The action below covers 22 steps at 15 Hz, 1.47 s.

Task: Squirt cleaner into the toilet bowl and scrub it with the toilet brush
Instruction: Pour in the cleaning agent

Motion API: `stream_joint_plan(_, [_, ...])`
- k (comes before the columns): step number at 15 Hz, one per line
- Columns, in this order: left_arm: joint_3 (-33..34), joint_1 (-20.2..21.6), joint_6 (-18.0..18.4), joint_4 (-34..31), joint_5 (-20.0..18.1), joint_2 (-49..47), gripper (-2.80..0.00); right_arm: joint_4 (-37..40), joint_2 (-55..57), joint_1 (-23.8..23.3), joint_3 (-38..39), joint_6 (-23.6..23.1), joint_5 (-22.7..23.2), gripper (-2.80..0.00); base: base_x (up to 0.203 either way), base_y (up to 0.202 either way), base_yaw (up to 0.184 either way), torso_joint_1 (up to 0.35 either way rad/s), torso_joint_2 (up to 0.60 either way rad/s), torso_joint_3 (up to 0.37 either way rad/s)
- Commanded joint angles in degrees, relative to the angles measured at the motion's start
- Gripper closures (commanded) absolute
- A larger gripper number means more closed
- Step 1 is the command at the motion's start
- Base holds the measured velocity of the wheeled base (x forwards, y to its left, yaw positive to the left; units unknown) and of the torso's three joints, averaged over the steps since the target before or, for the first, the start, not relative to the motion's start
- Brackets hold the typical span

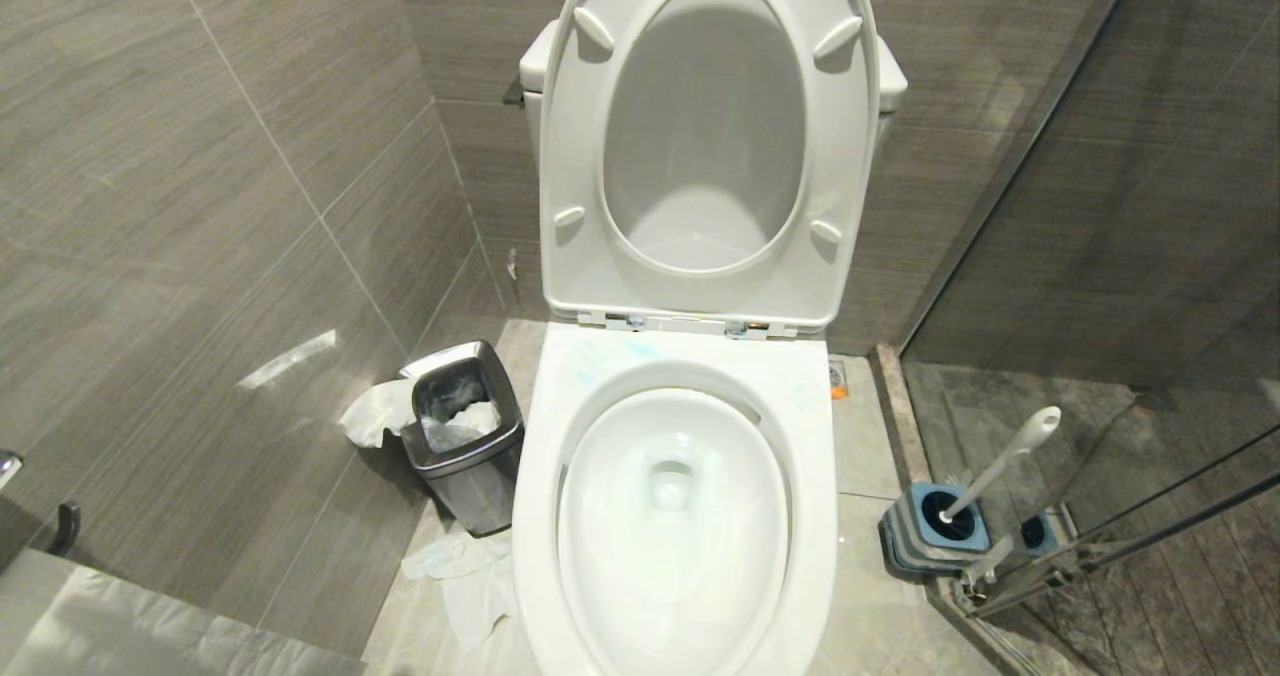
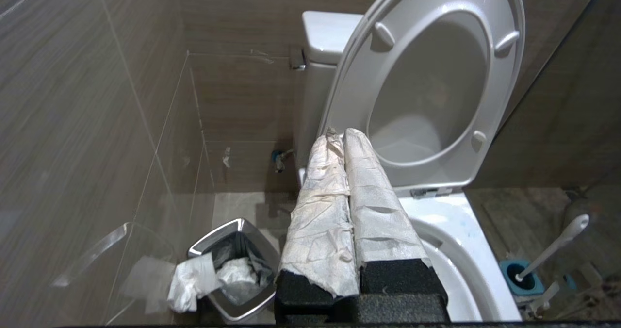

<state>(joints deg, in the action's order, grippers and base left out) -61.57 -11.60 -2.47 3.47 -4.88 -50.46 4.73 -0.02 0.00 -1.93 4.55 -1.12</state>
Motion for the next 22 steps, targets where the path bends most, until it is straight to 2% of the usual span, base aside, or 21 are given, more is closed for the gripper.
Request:
stream_joint_plan(1, [6.7, 2.2, 0.6, -0.1, -0.3, 9.0, 0.0, 0.0, 0.0, 0.0, -0.1, 0.0, 0.0, 0.0, 0.0, 0.0, 0.0, 0.0, 0.0, 0.0])
stream_joint_plan(5, [16.7, 7.8, 1.6, 0.0, -2.9, 19.9, 0.0, 0.0, 0.0, 0.0, 0.0, 0.0, 0.0, 0.0, 0.0, 0.0, 0.0, 0.0, 0.0, 0.0])
stream_joint_plan(9, [21.6, 9.9, 1.7, 0.0, -3.5, 27.0, 0.0, 0.0, 0.0, 0.0, 0.0, 0.0, -0.1, 0.0, 0.0, 0.0, 0.0, 0.0, 0.0, 0.0])
stream_joint_plan(15, [32.7, 11.5, 1.7, -1.9, -3.4, 40.1, 0.0, 0.0, 0.0, 0.0, 0.0, 0.0, 0.0, 0.0, 0.0, 0.0, 0.0, 0.0, 0.0, 0.0])
stream_joint_plan(20, [40.0, 11.7, 1.9, -1.7, -3.3, 45.0, 0.0, 0.0, 0.0, 0.0, 0.0, 0.0, 0.0, 0.0, 0.0, 0.0, 0.0, 0.0, 0.0, 0.0])
stream_joint_plan(22, [42.8, 11.6, 3.7, -1.7, -3.1, 47.5, 0.0, 0.0, 0.0, 0.0, 0.0, 0.0, 0.0, 0.0, 0.0, 0.0, 0.0, 0.0, 0.0, 0.0])
